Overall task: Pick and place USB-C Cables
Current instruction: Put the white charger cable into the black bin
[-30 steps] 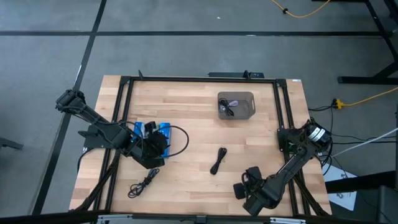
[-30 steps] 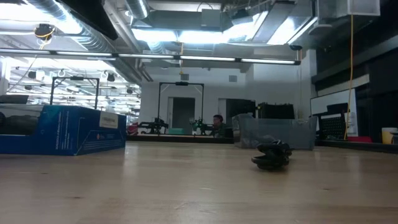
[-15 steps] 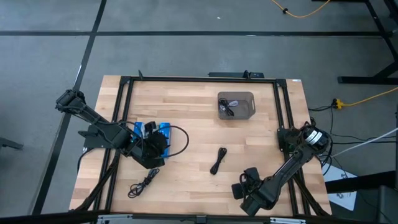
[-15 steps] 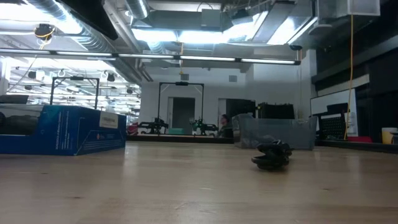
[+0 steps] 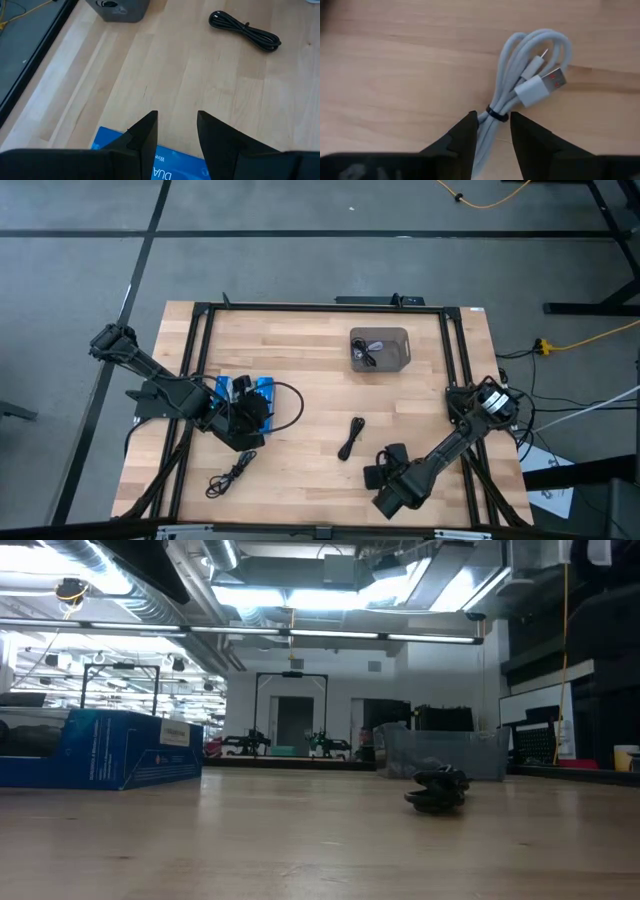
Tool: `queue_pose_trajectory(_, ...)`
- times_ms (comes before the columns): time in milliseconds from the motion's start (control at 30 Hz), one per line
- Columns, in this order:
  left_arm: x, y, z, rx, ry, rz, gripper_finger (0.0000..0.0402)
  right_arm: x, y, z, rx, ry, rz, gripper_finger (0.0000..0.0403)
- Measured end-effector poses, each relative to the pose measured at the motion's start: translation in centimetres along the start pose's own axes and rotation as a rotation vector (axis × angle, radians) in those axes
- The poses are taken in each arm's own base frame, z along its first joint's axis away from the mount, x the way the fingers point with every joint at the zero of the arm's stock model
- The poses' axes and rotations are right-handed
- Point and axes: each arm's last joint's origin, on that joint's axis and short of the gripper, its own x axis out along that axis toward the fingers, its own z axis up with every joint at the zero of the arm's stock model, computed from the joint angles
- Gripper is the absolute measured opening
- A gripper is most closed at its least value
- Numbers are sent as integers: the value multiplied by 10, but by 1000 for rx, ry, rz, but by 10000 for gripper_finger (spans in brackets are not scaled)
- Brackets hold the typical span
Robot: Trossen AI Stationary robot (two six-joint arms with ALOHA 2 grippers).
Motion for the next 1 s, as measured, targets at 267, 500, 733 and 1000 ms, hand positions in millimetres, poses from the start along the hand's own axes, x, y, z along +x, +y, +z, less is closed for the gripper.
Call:
queue_pose_trajectory(267,0,0,0,0,0,0,131,3,2,3,-21,-2,-4,123)
queue_pose_trajectory(500,0,0,0,0,0,0,131,3,1,2,-68,-7,-9,61)
queue_pose_trajectory(733,0,0,0,0,0,0,131,-1,-1,10,-174,-66,-83,36)
queue_pose_trajectory(1000,0,0,0,42,-1,3,131,-62,12,44,-345,-390,-186,36)
